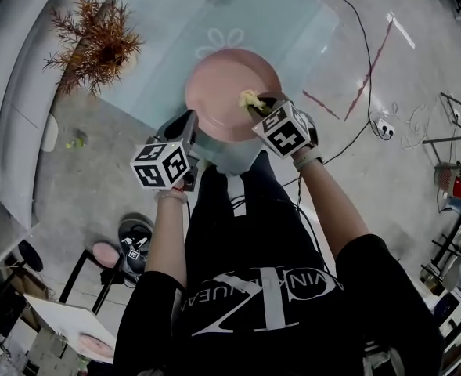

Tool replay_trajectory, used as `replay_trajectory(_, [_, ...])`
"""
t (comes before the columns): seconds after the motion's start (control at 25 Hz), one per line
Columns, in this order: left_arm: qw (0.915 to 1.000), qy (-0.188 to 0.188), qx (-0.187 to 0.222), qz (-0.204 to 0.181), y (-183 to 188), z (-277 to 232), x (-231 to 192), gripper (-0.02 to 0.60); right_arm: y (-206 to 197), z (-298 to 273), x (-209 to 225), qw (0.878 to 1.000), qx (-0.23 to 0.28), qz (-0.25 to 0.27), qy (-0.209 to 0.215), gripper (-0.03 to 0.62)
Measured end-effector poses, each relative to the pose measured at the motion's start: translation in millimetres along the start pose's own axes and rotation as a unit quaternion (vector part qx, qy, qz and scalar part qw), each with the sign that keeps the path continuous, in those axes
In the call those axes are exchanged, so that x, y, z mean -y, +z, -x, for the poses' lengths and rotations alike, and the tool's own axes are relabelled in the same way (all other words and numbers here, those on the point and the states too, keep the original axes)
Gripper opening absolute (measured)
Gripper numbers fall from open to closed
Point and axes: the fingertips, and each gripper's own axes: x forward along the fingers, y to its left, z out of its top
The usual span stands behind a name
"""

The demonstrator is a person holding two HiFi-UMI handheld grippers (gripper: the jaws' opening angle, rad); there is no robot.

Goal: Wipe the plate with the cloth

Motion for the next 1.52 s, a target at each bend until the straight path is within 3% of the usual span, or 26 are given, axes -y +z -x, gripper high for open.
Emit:
replay_trajectory(0.16, [0.9983, -0.005, 0.032, -0.049, 32, 11, 19, 0.000, 10, 30, 10, 0.998, 0.047, -0.042, -0.006, 0.078])
replay_trajectory(0.64, [0.9838, 0.032, 0.151, -0.090, 113, 71, 41, 0.000, 69, 119, 42, 0.976, 0.195, -0.093, -0.022, 0.080])
replay_trajectory(1.0, [0.9637, 0.061, 0.214, -0.148, 162, 106, 54, 0.000, 113, 170, 52, 0.952, 0.289, -0.099, -0.022, 0.080])
replay_trajectory(1.52, [0.9341, 0.078, 0.299, -0.179, 222, 159, 73, 0.000, 166, 241, 63, 0.913, 0.395, -0.093, -0.038, 0.081])
